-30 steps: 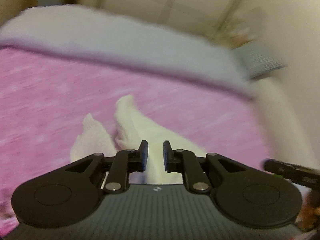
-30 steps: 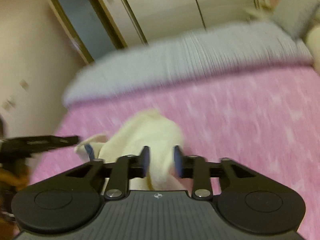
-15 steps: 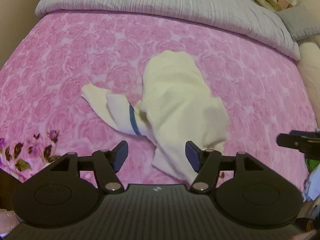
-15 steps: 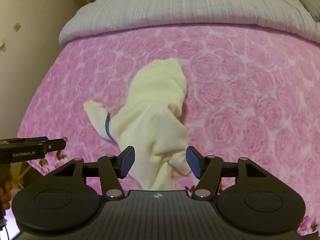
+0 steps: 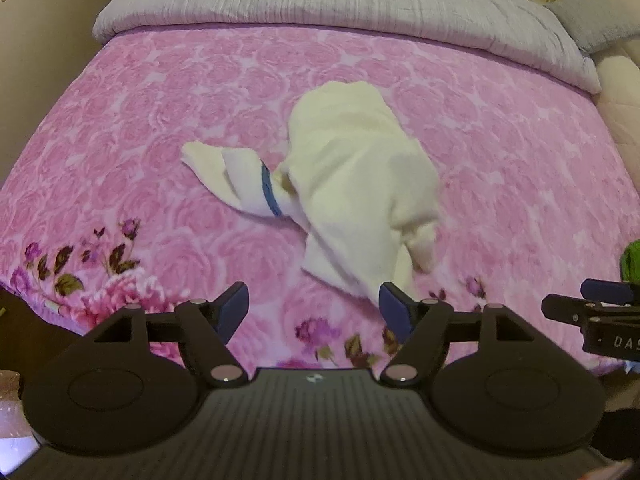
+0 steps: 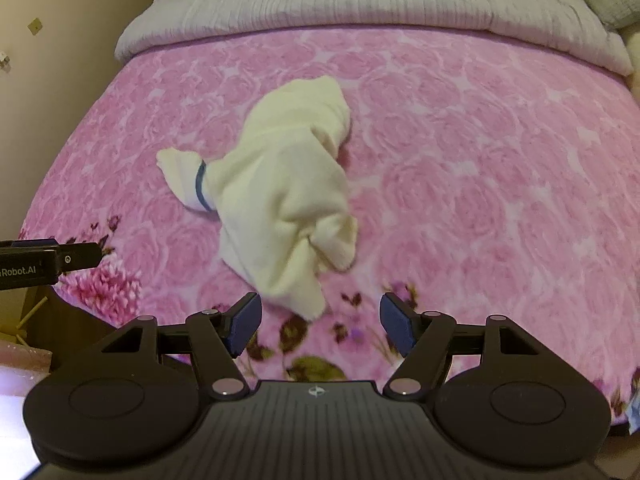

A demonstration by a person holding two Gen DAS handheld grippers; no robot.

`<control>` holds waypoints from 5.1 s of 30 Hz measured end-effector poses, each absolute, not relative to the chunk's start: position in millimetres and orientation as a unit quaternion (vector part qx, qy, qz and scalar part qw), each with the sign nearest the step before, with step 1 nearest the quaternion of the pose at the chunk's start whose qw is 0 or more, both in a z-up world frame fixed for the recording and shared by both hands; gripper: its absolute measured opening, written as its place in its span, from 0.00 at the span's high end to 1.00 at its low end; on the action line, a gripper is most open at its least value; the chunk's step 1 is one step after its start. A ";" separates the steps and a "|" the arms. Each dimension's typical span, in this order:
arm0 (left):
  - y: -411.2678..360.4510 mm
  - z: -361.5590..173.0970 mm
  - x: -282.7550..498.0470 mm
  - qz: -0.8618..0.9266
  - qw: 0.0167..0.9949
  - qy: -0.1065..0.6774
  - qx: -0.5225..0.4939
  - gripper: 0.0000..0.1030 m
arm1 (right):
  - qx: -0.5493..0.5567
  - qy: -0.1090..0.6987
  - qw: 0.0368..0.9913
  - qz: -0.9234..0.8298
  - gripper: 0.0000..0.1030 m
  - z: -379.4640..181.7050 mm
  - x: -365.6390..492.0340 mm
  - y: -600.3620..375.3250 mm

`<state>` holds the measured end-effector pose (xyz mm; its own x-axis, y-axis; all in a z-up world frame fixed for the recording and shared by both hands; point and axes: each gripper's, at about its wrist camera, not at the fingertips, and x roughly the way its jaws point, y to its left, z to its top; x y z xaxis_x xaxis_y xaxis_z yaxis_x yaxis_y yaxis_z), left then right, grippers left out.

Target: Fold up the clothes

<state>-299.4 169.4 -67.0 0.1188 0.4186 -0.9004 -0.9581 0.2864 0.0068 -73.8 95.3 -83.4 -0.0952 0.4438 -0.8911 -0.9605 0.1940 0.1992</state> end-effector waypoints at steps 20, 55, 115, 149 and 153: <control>123.2 -43.2 -333.3 0.534 0.680 0.401 -0.302 0.27 | -0.265 0.428 0.628 0.594 0.33 -58.7 -94.4 63.6; 461.3 -273.3 -443.1 0.404 0.640 0.534 -0.377 0.24 | -0.417 0.349 0.633 0.551 0.56 -253.0 -274.5 315.3; 381.1 -275.8 -300.1 0.413 0.627 0.558 -0.353 0.23 | 0.431 0.531 0.624 0.377 0.89 -240.6 121.6 31.7; 544.2 -269.2 -372.7 0.520 0.693 0.254 -0.430 0.75 | 0.111 0.709 0.637 0.282 0.36 -351.2 40.0 79.4; 534.4 -278.6 -359.4 0.470 0.696 0.337 -0.427 0.49 | 0.076 0.699 0.642 0.307 0.35 -354.1 16.1 86.1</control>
<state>-359.4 534.4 -278.6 0.3323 0.3659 -0.8693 -0.9408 0.1948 -0.2776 16.1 86.1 -354.1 -0.1648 0.5002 -0.8501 -0.2868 0.8003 0.5266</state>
